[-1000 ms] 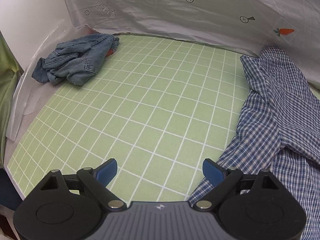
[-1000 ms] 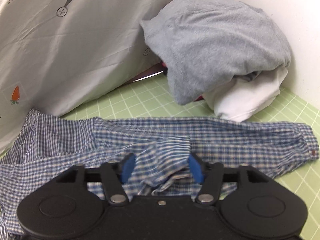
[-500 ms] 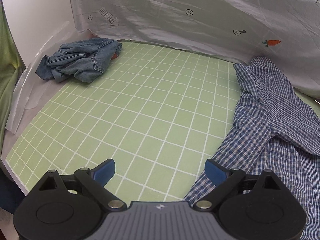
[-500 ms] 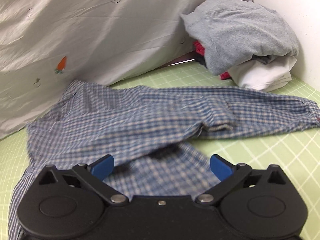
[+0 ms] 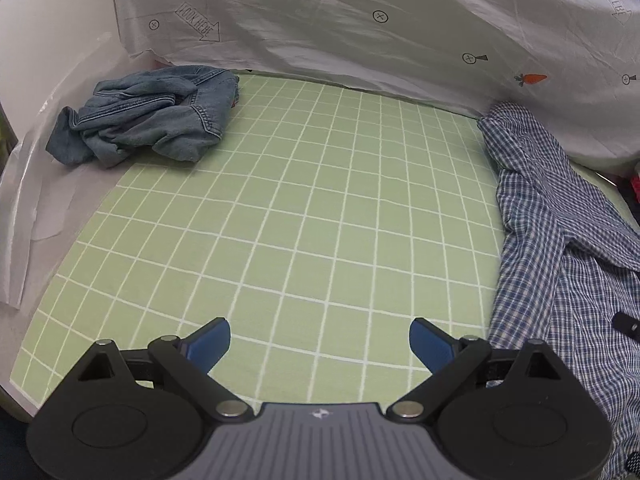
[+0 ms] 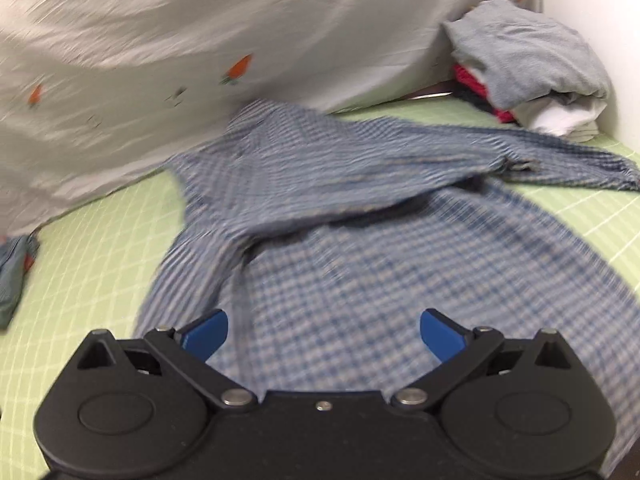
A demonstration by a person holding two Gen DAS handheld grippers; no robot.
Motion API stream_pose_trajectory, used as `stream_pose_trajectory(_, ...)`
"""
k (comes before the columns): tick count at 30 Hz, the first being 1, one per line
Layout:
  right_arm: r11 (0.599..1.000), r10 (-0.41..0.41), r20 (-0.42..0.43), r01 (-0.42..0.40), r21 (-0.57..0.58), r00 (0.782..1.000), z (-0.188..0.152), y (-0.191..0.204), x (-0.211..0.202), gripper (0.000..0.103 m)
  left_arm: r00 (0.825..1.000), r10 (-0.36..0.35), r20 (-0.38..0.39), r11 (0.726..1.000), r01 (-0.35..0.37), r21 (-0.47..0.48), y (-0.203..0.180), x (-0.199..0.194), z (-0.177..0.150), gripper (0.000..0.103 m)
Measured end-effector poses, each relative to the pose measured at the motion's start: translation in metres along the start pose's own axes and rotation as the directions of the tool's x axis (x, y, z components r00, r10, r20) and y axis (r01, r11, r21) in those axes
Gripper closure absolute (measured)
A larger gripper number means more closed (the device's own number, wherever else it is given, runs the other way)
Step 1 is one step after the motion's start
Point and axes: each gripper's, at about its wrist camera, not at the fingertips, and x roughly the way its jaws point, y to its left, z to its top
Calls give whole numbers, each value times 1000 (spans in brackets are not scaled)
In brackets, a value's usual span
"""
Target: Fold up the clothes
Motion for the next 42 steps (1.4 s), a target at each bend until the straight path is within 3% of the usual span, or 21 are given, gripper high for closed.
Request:
stream_pose_trajectory(8,996,14,-45,-18,-89,999,-57,105,-11,1,1000,-28,-1,996,28,86,62,0,5,7)
stream_pose_trajectory(13,997,43,-108,-51,-64,993,-72,129,-4,22,1000,-10,-9,996,11,91,88,-2,2,7)
stream_pose_trajectory(15,996,49,-128,-58,-74,991,-77,134,-3,37,1000,-7,-14,997,8,79,96,-1,2,7)
stream_pose_trajectory(19,997,45,-162,-55,-54,986,-84,132,-3,49,1000,-11,-28,999,12,49,102,3,2,7)
stream_pose_trajectory(21,997,54,-174,-63,-42,983,-83,128,-3,60,999,-21,-30,999,22,45,99,4,3,7)
stream_pose_trajectory(24,994,106,-176,-110,-15,979,-79,118,-7,95,998,-43,-34,997,45,56,88,5,3,7)
stream_pose_trajectory(31,985,171,-112,-167,41,979,-52,77,-30,100,995,-90,-33,992,93,83,55,7,4,7)
stream_pose_trajectory(36,991,134,-69,-132,39,989,-26,29,-43,100,991,-121,-55,986,127,105,25,11,-3,7)
stream_pose_trajectory(42,994,85,-102,-92,-59,991,-8,-22,-22,99,993,-100,-56,989,105,100,-9,5,-15,7)
